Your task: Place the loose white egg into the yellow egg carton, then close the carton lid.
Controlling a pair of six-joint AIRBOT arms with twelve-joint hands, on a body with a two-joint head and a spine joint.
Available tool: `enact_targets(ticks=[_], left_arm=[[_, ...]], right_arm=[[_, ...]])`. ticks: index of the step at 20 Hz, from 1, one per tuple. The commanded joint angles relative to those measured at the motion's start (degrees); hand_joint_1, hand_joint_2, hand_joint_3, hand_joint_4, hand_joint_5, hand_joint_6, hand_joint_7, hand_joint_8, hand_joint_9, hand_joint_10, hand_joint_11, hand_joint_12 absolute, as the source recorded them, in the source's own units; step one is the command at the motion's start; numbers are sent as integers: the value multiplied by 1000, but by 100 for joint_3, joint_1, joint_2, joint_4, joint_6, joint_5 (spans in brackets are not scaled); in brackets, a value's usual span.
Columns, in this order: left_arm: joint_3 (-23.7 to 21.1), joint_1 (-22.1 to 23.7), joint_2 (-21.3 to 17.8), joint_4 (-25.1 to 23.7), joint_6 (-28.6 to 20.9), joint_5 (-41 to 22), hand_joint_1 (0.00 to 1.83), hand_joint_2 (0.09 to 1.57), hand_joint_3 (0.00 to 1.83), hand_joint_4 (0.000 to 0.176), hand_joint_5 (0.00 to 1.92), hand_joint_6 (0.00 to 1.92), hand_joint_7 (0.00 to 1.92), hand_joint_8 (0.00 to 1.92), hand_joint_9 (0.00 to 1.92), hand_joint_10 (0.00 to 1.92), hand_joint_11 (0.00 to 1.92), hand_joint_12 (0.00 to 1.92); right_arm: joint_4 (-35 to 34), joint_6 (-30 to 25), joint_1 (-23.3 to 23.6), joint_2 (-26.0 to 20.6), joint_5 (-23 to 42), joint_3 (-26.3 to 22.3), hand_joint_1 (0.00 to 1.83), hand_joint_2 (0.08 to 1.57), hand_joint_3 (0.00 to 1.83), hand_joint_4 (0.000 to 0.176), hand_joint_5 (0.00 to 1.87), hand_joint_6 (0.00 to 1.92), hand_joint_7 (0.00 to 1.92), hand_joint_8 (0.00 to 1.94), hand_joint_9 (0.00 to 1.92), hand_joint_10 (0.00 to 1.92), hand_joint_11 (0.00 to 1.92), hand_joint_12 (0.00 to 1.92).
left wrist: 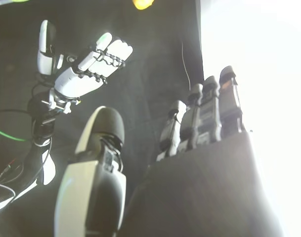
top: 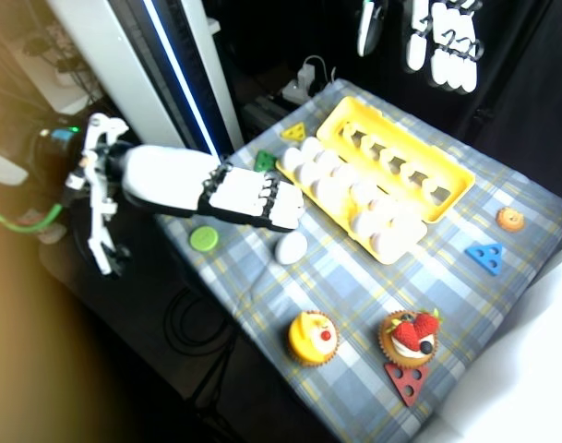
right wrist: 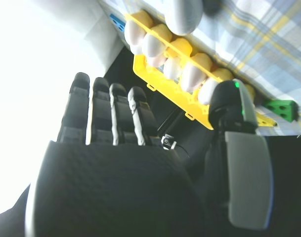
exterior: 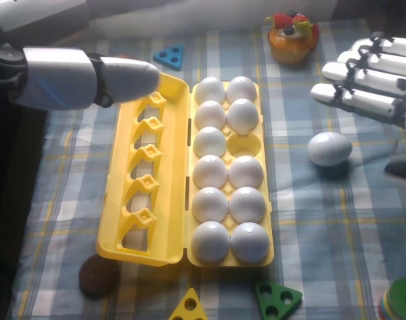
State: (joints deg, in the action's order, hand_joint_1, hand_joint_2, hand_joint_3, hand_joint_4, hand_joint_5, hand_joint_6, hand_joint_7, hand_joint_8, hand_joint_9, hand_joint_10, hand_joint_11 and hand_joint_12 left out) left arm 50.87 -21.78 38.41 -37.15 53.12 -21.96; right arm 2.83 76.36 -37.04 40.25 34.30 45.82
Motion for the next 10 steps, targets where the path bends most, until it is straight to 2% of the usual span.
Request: enact_targets(ticks=[1, 2, 6, 9, 10], left_arm=[[-10, 55, -18, 157, -31, -551, 359, 1338, 2, 14, 221, 6, 211, 1, 198, 103, 0, 1352], [-10, 48, -18, 167, -31, -551, 395, 1335, 0, 3, 244, 11, 213, 1, 204, 93, 0, 1352], [-12, -2, -36, 217, -41, -560, 412, 1336, 0, 12, 269, 5, 199, 2, 204, 56, 0, 1351], [-16, -24, -50, 237, -43, -572, 352, 1357, 5, 36, 237, 0, 189, 0, 192, 28, 0, 1266], [-20, -24, -50, 237, -43, -576, 349, 1359, 3, 42, 230, 0, 190, 1, 207, 29, 0, 1295]], right_arm=[[-50, 10, 95, 50, 655, 58, 846, 1228, 39, 0, 0, 0, 49, 24, 16, 104, 0, 720], [-55, 10, 105, 111, 638, 95, 851, 1251, 23, 0, 0, 0, 23, 8, 5, 61, 0, 584], [-105, 10, 199, 448, 452, 311, 871, 1245, 0, 0, 0, 0, 0, 0, 0, 1, 0, 38], [-163, 10, 243, 675, 310, 476, 906, 1245, 0, 0, 0, 0, 0, 0, 0, 0, 11, 6], [-178, 9, 246, 739, 266, 517, 852, 1253, 4, 0, 0, 0, 0, 0, 0, 0, 14, 9]])
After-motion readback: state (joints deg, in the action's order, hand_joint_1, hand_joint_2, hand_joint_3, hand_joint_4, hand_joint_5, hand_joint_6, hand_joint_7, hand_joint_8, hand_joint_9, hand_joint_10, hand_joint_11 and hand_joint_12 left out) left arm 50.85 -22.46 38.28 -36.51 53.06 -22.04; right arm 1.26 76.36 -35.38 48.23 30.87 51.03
